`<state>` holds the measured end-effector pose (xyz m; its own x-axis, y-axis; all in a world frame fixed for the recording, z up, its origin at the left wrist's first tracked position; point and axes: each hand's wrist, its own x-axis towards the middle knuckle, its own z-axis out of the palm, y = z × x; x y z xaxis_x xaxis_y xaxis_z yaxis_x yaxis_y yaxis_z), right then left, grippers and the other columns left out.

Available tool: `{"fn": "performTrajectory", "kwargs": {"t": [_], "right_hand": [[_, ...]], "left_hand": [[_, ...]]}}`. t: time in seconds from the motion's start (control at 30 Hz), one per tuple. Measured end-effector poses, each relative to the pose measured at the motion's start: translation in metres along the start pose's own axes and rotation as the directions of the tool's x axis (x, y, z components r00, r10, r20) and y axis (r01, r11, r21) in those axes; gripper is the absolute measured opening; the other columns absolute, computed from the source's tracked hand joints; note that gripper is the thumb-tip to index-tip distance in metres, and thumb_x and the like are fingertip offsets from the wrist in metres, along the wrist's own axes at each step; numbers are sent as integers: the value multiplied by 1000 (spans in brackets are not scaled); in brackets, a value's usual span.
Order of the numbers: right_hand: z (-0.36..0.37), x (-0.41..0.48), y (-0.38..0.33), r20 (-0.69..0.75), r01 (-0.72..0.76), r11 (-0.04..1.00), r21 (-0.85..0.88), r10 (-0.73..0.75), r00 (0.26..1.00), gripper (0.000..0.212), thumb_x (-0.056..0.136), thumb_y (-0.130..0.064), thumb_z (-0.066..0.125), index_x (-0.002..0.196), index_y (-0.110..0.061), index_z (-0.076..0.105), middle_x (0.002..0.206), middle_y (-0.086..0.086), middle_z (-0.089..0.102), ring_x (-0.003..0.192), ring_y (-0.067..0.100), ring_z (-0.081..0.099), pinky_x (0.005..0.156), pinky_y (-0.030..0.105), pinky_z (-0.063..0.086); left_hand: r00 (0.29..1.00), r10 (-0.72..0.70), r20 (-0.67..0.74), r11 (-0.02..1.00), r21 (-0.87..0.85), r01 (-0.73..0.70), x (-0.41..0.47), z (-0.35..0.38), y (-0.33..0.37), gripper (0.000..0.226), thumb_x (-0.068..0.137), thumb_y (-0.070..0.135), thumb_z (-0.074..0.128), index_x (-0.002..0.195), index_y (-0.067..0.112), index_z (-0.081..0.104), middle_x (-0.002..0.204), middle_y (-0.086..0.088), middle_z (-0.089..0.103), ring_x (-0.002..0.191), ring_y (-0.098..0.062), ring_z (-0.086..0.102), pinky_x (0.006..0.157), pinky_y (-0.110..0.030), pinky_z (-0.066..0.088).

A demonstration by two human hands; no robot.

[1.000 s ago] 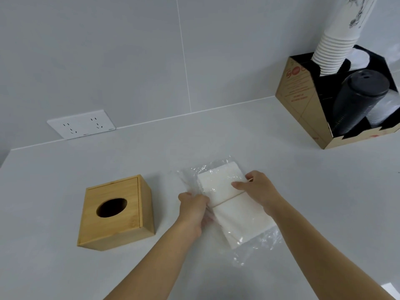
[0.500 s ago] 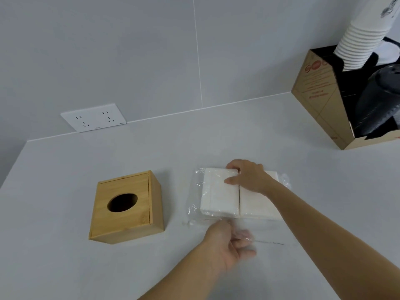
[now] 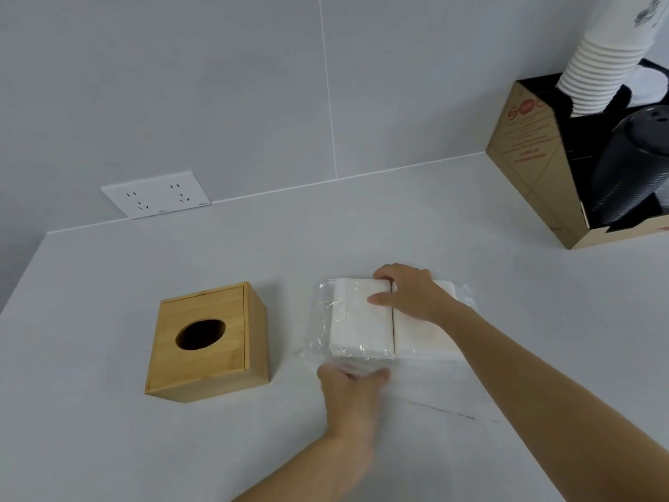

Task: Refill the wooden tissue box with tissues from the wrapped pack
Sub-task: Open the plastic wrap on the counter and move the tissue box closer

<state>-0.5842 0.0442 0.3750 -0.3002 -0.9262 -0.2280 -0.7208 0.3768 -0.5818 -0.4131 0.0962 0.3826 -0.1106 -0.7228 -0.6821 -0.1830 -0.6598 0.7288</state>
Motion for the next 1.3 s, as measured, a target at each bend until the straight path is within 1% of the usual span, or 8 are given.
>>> {"fn": "performTrajectory", "kwargs": {"t": [0.13,0.27,0.37,0.53,0.7,0.87,1.1,1.3], "right_hand": [[-1,1,4,-40,-8,1000,-1,8,999,39,86,-36,61,118,-15,55,117,0,58,113,21,49,95,33,23],[-1,3,5,-44,8,1000,-7,-8,999,38,85,-36,61,117,-15,55,116,1,58,112,21,49,91,32,23],[0,2,4,-60,34,999,-6,-34,998,46,86,-36,61,126,-15,51,125,2,53,120,20,45,99,34,23],[-1,-12,5,-185,142,990,-15,-143,972,44,90,-30,58,129,-13,50,134,1,50,127,17,41,105,26,17],[-3,-26,13,-313,231,968,-94,-249,917,33,88,-21,60,118,-7,60,121,6,62,115,23,54,96,26,28],[-5,-41,21,-255,278,947,-158,-311,916,44,81,-40,57,109,-8,66,111,5,68,104,25,63,91,28,32],[-6,-54,20,-14,310,929,-202,-319,948,90,68,-75,44,140,-20,41,147,-7,41,137,5,31,105,16,8],[-11,-59,10,55,243,933,-265,-237,970,83,77,-67,53,144,-22,31,150,-8,34,139,6,25,110,23,9]], "left_hand": [[903,395,-168,880,350,-320,1,-15,15,94,64,6,84,139,11,27,134,-6,30,129,-24,33,109,-35,30],[647,747,153,399,674,-621,-7,-23,25,108,72,11,77,146,30,2,155,3,-1,142,-14,-2,111,-23,-3],[604,549,577,-42,742,-670,7,-27,33,103,82,35,67,141,48,-16,146,17,-28,139,-12,-31,108,-25,-20],[647,338,683,-309,730,-609,40,-26,38,109,76,64,59,138,39,-27,143,6,-40,131,-17,-40,114,-39,-19],[666,340,664,-385,745,-545,58,-25,36,88,82,72,40,147,42,-11,157,3,-24,142,-26,-27,115,-45,-16],[666,369,648,-364,760,-538,68,-21,37,70,86,69,23,147,45,-4,160,9,-10,147,-23,-11,115,-49,-8],[679,344,649,-364,759,-541,67,-11,45,58,95,59,24,147,46,4,160,11,-1,147,-20,-1,113,-48,18],[655,339,675,-346,737,-581,66,-13,50,52,98,52,20,148,43,8,160,6,4,147,-23,3,109,-38,25]]}}
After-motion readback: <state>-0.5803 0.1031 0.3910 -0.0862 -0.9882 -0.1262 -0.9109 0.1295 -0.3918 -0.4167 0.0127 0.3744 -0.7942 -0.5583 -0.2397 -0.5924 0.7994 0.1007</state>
